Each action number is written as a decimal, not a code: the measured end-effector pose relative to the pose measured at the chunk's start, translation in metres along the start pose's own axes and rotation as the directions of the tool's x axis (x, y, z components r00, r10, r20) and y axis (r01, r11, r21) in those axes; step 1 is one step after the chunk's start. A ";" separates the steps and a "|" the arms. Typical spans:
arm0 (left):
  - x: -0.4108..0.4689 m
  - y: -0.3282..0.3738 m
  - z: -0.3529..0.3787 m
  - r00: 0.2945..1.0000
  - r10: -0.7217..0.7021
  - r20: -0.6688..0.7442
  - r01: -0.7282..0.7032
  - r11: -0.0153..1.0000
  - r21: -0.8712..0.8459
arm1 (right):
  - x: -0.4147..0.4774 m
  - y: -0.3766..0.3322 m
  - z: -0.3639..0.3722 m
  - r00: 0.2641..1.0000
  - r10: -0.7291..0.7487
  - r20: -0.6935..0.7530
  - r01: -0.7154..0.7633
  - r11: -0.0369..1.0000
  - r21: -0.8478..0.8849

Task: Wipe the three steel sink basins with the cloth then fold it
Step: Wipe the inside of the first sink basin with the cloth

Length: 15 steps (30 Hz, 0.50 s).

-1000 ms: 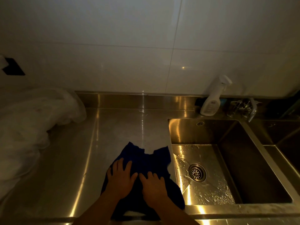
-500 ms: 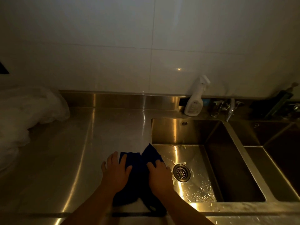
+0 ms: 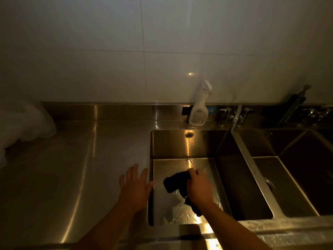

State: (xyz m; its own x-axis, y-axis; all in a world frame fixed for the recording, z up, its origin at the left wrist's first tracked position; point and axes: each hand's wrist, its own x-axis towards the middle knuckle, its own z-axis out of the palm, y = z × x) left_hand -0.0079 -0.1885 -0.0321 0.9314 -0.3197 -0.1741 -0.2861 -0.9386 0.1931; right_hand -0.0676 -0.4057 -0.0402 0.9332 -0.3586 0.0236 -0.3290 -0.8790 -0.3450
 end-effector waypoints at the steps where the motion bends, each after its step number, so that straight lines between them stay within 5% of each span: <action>1: 0.002 0.003 0.001 1.000 0.024 0.000 -0.024 1.000 -0.013 | 0.002 0.006 -0.002 1.000 0.028 0.012 -0.028 1.000 0.003; 15: 0.034 0.065 0.025 0.990 0.140 -0.019 -0.141 0.988 -0.066 | 0.028 0.102 -0.015 0.943 0.237 0.236 -0.237 0.971 -0.026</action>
State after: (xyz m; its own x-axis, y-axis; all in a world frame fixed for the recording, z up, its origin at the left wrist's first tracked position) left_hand -0.0002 -0.2638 -0.0500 0.8862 -0.4457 -0.1266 -0.3992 -0.8732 0.2794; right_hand -0.0774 -0.5104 -0.0605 0.8357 -0.4722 -0.2805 -0.5449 -0.7766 -0.3162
